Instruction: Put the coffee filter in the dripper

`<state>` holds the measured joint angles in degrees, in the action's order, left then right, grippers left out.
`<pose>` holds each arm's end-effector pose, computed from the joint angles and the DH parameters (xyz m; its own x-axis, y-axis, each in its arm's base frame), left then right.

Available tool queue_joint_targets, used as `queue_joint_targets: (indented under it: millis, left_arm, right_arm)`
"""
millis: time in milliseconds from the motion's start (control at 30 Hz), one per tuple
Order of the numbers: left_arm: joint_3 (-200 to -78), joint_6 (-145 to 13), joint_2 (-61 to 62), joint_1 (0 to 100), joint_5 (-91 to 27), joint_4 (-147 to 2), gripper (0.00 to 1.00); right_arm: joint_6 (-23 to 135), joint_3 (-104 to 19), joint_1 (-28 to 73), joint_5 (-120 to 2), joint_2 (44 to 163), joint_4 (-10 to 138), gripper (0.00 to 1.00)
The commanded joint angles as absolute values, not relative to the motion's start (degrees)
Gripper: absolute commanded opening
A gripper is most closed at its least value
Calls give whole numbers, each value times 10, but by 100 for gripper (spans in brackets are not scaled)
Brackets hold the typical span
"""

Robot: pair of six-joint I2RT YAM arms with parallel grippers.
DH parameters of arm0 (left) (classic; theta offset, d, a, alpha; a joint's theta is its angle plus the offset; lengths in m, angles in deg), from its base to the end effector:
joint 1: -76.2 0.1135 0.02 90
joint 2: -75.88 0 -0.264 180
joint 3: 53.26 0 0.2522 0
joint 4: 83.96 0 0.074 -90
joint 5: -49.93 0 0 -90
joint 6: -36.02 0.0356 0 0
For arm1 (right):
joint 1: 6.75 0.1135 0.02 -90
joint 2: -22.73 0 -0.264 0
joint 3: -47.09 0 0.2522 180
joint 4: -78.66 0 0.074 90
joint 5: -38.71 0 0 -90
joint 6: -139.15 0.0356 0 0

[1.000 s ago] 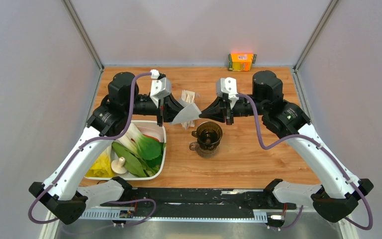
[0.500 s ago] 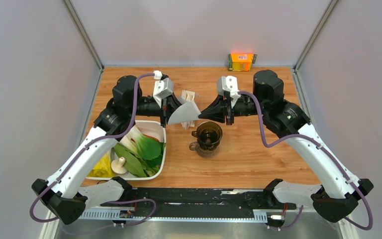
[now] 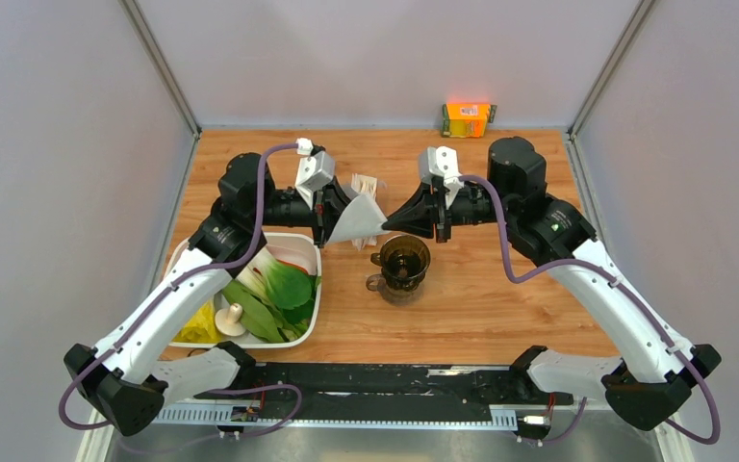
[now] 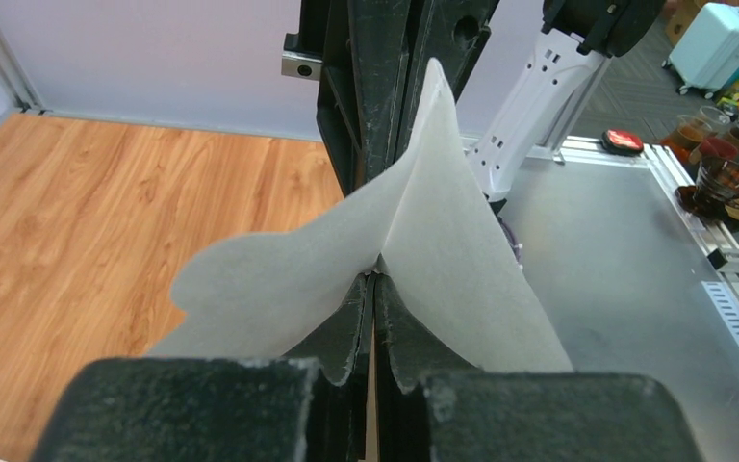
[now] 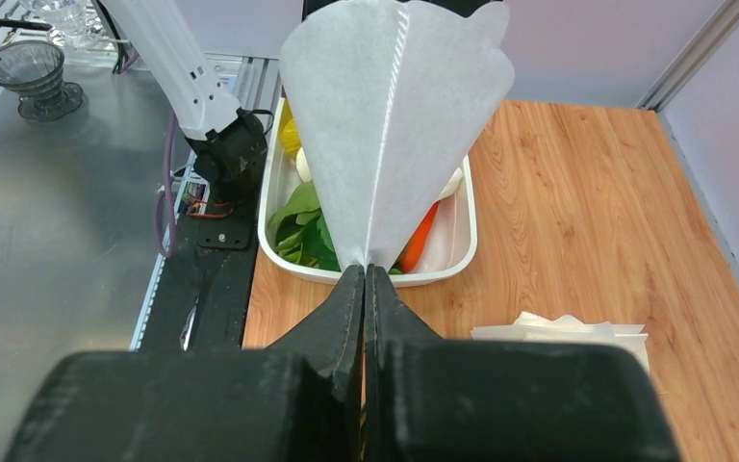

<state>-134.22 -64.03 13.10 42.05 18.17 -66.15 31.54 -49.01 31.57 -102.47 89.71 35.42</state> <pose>0.1747 -0.1551 0.4275 -0.1691 0.0037 -0.9856 0.9847 -0.0417 -0.1691 0.1636 0.1647 0.4557 0.1145 -0.1512 -0.9818 -0.9934 -0.0235 -0.1122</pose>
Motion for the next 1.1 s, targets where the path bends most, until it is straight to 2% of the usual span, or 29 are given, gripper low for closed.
queue_joint_targets:
  millis: [0,233,433,733,933,1067]
  left_arm:
    - [-1337,-667,148,416,197,-729,3]
    - [-1337,-679,142,412,188,-729,0]
    - [-1338,-673,136,409,179,-705,4]
    - [-1322,-687,133,400,162,-724,3]
    - [-1351,-654,125,400,151,-646,7]
    - [-1357,-650,139,400,168,-633,13]
  right_arm:
    - [323,-488,315,-1042,883,381,0]
    - [331,-491,315,-1047,884,387,0]
    - [335,-489,314,-1050,881,393,0]
    - [341,-481,315,-1051,876,405,0]
    - [341,-477,314,-1043,868,404,0]
    - [329,-469,312,-1033,860,403,0]
